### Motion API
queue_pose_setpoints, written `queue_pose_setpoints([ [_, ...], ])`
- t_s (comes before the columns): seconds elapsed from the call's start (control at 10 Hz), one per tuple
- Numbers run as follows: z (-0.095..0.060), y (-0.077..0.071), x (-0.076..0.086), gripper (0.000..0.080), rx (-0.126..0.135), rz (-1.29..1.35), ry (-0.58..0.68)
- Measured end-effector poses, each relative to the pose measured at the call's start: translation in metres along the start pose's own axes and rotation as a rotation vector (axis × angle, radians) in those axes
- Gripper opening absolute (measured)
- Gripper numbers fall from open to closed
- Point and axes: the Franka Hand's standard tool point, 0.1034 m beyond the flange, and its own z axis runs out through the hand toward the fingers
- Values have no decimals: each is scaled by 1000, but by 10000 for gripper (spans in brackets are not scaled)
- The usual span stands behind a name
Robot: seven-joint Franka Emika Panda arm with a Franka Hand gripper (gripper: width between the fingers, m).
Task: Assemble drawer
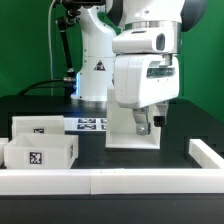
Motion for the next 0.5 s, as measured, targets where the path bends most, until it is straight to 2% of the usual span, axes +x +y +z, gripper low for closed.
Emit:
queue_pose_setpoints([
  [0.5, 0, 0, 0, 650, 0, 2, 0],
])
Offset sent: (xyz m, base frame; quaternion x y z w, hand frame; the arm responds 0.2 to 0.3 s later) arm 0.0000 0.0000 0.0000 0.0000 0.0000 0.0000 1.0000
